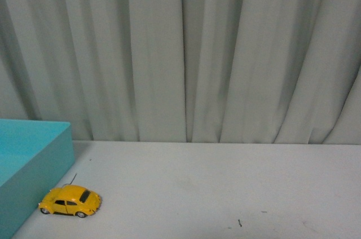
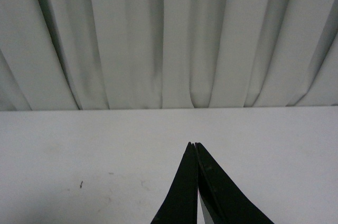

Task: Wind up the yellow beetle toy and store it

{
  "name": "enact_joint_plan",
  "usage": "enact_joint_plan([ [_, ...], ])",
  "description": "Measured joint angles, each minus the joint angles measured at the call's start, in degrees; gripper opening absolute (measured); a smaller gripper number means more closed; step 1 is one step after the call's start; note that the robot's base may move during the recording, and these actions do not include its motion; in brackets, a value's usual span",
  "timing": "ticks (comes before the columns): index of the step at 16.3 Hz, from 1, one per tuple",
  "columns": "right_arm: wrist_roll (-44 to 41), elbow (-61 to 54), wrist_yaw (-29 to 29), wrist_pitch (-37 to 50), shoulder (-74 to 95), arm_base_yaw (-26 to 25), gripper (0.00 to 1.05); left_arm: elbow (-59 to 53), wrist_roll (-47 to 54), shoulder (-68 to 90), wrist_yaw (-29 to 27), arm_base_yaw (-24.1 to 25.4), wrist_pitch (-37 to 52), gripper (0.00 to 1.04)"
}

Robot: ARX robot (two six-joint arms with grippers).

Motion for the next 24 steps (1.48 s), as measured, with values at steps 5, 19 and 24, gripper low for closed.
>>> enact_joint_plan([
  [5,0.0,0.0,0.0,-5.4,-6.3,0.0,0.02,0.0,0.0,0.0,0.0,0.0,0.0,0.98],
  [19,0.0,0.0,0.0,-19.5,-20.1,0.0,0.44,0.0,0.0,0.0,0.0,0.0,0.0,0.98],
  [24,0.0,0.0,0.0,-19.5,-20.1,0.0,0.96,0.0,0.0,0.0,0.0,0.0,0.0,0.98],
])
